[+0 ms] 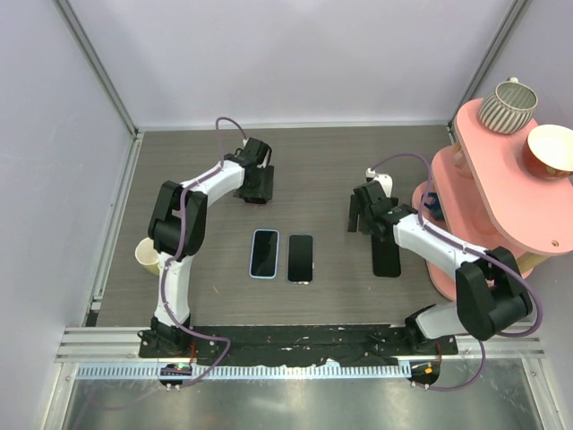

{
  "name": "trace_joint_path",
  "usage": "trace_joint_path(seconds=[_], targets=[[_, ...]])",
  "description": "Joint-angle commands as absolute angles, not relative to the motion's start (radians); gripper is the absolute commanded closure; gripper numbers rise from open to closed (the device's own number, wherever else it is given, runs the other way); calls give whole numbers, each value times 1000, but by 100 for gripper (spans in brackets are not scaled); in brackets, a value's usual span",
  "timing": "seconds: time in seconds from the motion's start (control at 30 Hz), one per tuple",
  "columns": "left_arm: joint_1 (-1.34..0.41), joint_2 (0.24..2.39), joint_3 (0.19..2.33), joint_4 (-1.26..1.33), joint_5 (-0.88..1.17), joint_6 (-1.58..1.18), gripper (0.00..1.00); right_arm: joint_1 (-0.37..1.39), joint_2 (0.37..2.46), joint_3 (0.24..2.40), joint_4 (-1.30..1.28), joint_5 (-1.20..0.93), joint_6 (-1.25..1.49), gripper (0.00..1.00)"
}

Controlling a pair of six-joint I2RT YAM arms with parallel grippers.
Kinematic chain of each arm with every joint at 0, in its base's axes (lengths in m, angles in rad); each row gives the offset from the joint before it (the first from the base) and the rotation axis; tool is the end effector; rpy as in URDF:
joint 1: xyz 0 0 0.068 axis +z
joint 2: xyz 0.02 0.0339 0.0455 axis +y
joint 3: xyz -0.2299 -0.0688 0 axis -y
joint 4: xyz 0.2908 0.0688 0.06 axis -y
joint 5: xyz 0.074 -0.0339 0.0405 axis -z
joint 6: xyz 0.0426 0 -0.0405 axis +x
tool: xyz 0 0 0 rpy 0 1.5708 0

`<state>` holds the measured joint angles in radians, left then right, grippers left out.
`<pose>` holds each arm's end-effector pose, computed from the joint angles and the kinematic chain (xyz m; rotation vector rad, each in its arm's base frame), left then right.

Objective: Put the phone into the phone case

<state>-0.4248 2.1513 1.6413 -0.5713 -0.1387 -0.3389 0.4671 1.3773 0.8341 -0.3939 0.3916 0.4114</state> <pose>0.4432 -0.1940 0.1136 0.0675 2.6356 -0.0754 0.2956 0.1309 0.1488 0.0895 2.4117 -0.0965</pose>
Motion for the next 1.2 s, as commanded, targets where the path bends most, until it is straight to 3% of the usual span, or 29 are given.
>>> trace_joint_path(seconds=[0.0,0.3,0.63,0.83,0.97,1.17], targets=[[-420,2111,1568,-597,-129,-362,47,436,1394,841,-407,364,399,23],[-408,2063,1546,-609,-147,-374,48,426,1391,735,-370,380,431,47],[-382,2017,1510,-640,-133,-405,50,407,1460,735,-362,313,465,55],[-370,1976,1476,-620,-123,-403,50,410,1450,710,-307,235,482,78],[-368,1951,1480,-555,-68,-388,33,437,1382,667,-232,121,543,88],[-368,1982,1566,-554,-41,-371,17,540,1373,663,-224,121,581,91]])
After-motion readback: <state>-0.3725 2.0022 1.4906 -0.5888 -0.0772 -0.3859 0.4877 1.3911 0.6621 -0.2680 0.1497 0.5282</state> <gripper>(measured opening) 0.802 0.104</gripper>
